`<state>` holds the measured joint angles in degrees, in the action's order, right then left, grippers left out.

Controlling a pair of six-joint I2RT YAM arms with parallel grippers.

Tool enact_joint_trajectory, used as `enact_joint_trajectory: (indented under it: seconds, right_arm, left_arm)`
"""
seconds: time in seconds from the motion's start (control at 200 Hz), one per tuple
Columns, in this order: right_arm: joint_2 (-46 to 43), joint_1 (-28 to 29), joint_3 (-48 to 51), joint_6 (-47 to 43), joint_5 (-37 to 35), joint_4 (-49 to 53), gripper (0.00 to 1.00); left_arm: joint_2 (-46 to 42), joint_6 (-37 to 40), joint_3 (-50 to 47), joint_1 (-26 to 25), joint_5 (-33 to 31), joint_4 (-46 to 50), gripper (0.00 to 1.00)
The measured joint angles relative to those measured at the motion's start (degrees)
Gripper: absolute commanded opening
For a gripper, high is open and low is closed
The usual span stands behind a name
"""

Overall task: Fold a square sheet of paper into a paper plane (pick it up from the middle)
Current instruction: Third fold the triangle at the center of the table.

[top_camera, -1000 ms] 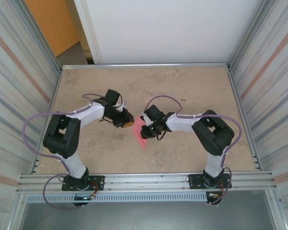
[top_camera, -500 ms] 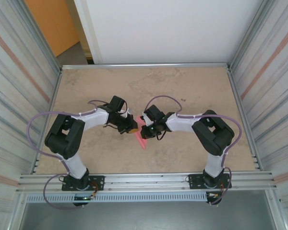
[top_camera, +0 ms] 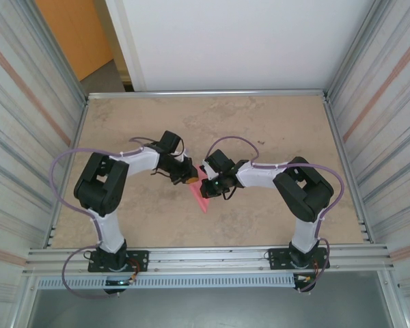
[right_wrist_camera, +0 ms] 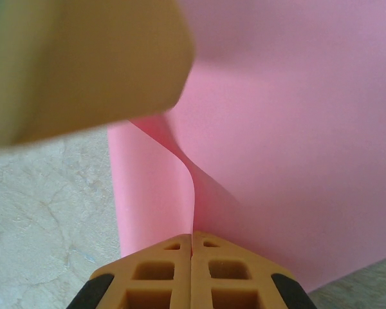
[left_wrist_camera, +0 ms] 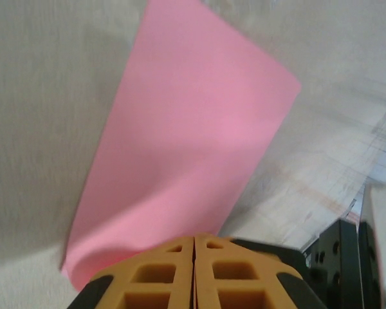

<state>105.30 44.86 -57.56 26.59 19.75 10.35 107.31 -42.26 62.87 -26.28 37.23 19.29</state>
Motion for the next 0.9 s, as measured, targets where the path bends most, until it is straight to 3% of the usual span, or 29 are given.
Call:
enact_joint_trajectory:
  seconds: [0.311, 0.902]
  right_arm:
    - [0.0, 0.0, 0.0, 0.0, 0.0, 0.0, 0.00]
    - [-0.4, -0.3, -0.1, 0.0, -0.5, 0.7, 0.00]
  left_arm:
    - [6.3, 3.1, 5.8, 0.2, -2.3, 3.8, 0.09]
    - [7.6, 6.8, 8.4, 0.2, -2.8, 8.1, 0.08]
